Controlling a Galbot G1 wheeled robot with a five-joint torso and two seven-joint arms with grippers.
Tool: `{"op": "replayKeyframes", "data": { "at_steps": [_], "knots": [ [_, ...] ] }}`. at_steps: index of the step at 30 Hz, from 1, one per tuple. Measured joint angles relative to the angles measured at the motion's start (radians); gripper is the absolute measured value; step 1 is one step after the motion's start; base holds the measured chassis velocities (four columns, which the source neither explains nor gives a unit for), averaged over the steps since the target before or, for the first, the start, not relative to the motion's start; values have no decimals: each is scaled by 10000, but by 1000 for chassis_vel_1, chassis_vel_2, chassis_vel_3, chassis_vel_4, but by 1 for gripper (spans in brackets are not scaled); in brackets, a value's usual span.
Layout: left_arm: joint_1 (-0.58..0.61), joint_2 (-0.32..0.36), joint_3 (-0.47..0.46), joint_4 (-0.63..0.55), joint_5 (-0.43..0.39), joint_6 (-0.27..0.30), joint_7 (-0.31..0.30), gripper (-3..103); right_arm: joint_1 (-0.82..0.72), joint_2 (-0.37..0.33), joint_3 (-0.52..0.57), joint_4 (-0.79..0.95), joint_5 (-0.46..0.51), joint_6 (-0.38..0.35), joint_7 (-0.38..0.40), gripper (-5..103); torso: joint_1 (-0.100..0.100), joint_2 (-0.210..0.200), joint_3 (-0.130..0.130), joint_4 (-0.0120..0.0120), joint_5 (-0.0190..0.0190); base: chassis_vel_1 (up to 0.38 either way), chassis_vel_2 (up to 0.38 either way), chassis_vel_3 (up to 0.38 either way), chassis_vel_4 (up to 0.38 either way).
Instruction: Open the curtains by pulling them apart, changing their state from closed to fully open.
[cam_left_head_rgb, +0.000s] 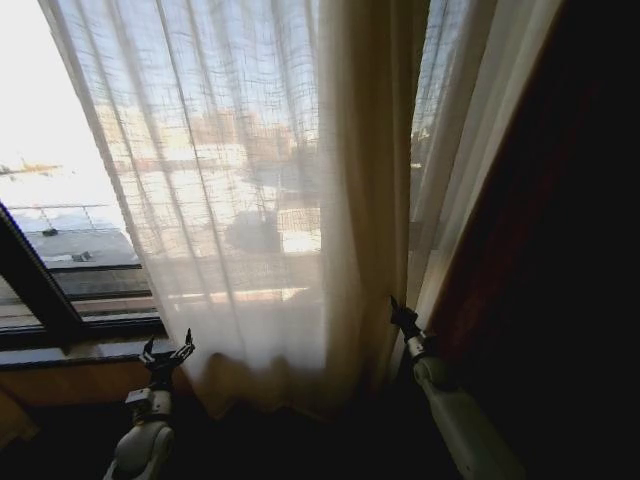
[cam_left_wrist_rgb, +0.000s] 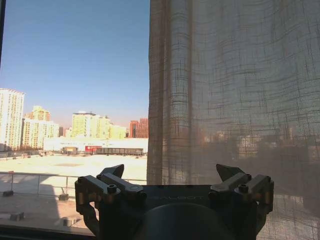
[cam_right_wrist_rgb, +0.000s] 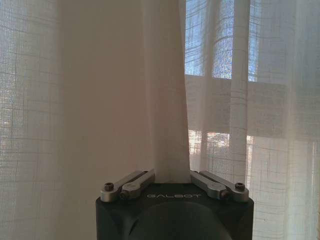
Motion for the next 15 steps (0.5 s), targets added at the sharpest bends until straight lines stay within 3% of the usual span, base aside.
{"op": "replayKeyframes", "data": {
  "at_steps": [2, 5, 15],
  "knots": [
    [0, 3, -2, 1, 0, 0, -4, 100, 8, 0, 1, 0, 78, 41, 23, 0, 1, 0, 0, 9, -14, 20, 30, -18, -20],
    [0, 5, -8, 0, 0, 0, -12, 100, 27, 18, 21, 0, 100, 135, 51, 0, 1, 0, 0, 12, -3, 50, 72, -33, -54],
    [0, 3, -3, 0, 0, 0, -12, 100, 84, 44, 76, -119, -19, 473, -129, 0, 0, 0, 0, 1, 0, 6, 9, -1, -3]
  ]
}}
